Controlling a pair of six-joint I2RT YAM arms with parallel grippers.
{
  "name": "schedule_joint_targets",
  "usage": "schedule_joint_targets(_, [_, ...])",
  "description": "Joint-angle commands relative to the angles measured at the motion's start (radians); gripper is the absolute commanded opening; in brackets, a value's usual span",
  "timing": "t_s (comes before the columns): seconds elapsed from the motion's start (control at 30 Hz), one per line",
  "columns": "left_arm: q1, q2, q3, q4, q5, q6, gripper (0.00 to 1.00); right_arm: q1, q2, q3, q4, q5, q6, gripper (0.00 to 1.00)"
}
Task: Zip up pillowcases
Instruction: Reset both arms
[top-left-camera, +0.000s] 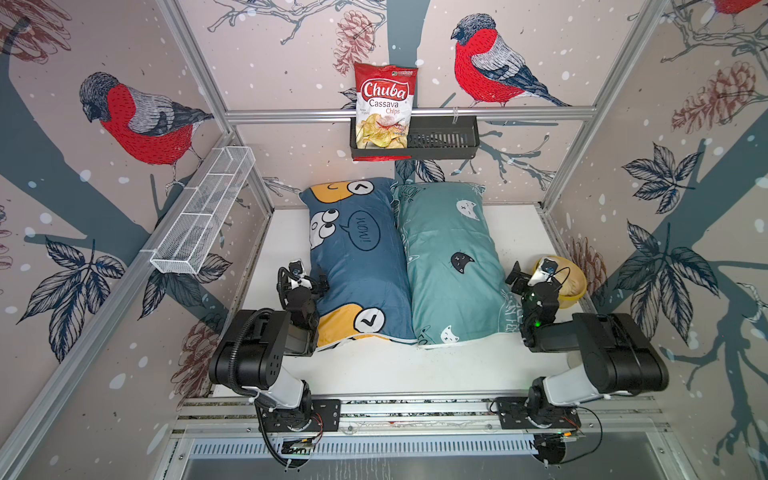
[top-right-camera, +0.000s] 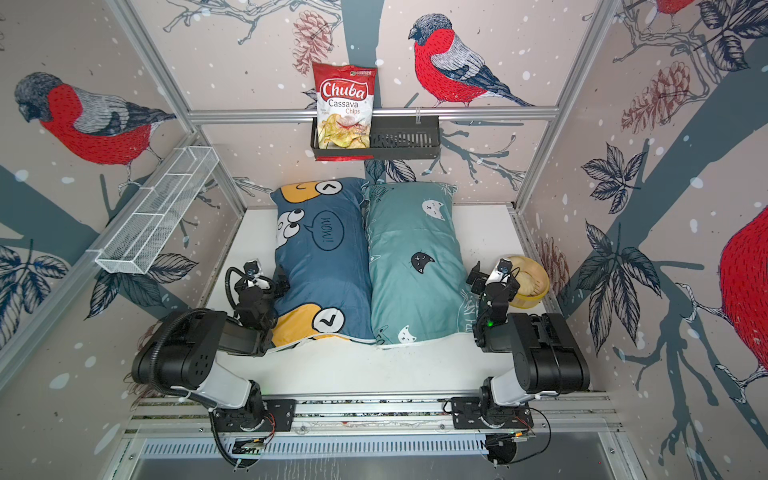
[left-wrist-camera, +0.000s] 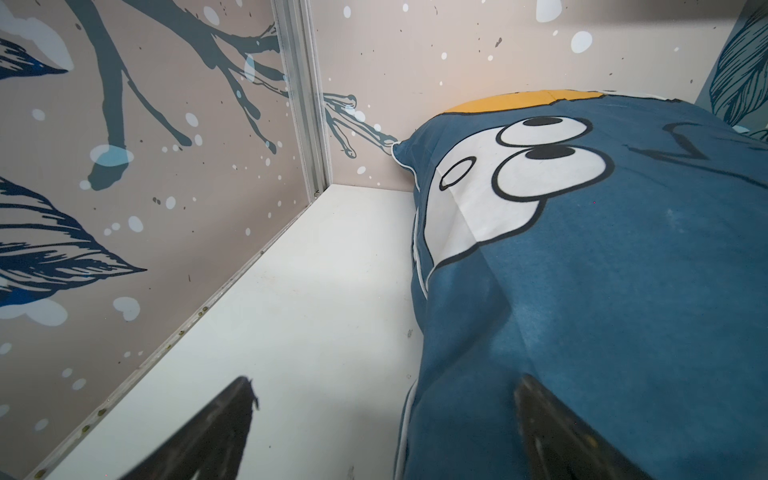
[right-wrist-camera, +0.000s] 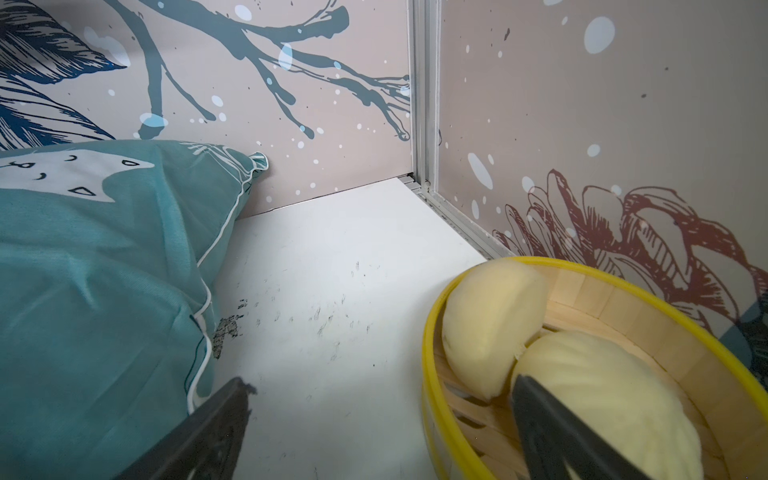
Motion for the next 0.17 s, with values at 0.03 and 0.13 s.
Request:
schedule_joint_targets(0.03, [-0.004, 0.002, -0.001, 0.041, 0.021, 0.014, 0.98, -0.002, -0.001, 0.003, -0.005, -0.004, 0.004, 1.0])
schedule_joint_targets(0.13, [-0.005, 0.002, -0.001, 0.04, 0.022, 0.014, 0.98, -0.001, -0.004, -0.001, 0.001, -0.003, 0.003, 1.0])
